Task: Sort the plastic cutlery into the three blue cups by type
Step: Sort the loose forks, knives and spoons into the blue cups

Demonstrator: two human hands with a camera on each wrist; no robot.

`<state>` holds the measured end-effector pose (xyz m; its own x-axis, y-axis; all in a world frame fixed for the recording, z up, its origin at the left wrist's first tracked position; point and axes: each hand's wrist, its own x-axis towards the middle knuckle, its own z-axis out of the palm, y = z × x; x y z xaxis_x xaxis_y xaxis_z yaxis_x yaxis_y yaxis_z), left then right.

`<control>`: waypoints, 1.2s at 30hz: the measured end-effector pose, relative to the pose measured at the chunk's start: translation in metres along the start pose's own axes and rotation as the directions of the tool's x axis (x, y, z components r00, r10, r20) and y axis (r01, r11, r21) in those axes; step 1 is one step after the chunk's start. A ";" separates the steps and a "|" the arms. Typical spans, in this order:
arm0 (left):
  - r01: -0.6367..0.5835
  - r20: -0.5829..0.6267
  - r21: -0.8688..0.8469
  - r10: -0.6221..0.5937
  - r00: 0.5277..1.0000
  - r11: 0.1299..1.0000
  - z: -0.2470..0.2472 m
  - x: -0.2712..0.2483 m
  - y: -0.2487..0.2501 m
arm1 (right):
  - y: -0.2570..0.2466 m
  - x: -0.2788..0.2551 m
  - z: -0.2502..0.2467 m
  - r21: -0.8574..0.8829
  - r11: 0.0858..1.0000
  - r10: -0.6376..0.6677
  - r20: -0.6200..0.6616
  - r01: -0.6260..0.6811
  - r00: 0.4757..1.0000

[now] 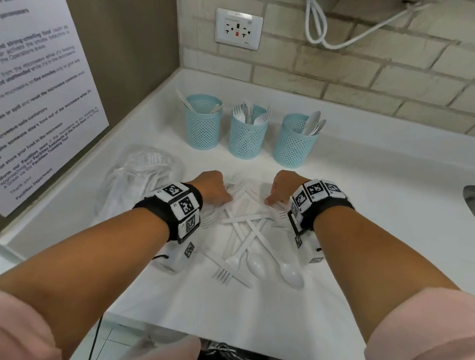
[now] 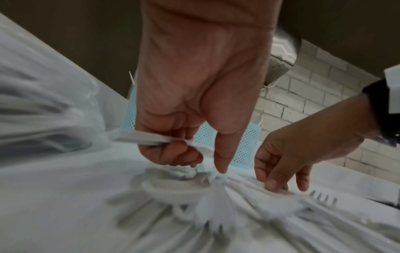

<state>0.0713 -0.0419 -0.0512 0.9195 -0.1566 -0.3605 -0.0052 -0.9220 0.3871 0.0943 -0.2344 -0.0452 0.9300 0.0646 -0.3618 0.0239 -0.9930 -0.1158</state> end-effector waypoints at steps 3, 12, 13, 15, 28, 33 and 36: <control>0.019 -0.015 -0.013 -0.019 1.000 1.000 0.004 0.000 -0.002 | -0.001 -0.005 0.003 0.012 1.000 0.023 -0.018 -0.023 1.000; 0.039 -0.069 -0.091 -0.045 0.997 0.995 0.009 -0.003 0.001 | -0.017 -0.013 0.008 0.095 0.995 0.046 -0.046 -0.042 0.998; 0.038 -0.062 -0.084 -0.044 0.997 0.996 0.010 -0.003 0.001 | -0.019 -0.013 0.008 0.099 0.995 0.029 -0.038 -0.025 0.999; 0.040 -0.047 -0.084 -0.044 0.998 0.996 0.009 -0.003 0.001 | -0.019 -0.014 0.008 0.087 0.996 0.004 -0.020 -0.002 1.000; 0.001 -0.006 -0.352 -0.003 1.000 0.936 -0.018 -0.010 0.004 | -0.016 -0.017 -0.018 0.424 0.898 -0.078 -0.100 0.114 0.992; -0.028 0.012 -0.670 0.049 0.999 0.742 -0.011 -0.008 0.007 | -0.016 -0.022 -0.029 0.614 0.779 -0.084 -0.096 0.126 0.992; -0.048 -0.019 -0.824 0.057 0.998 0.565 -0.012 -0.008 0.014 | -0.013 -0.020 -0.035 0.578 0.806 -0.089 -0.103 0.132 0.991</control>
<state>0.0686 -0.0494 -0.0328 0.9249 -0.2024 -0.3219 0.2769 -0.2217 0.9350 0.0884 -0.2260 -0.0039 0.9570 0.1417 -0.2531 -0.0699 -0.7342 -0.6753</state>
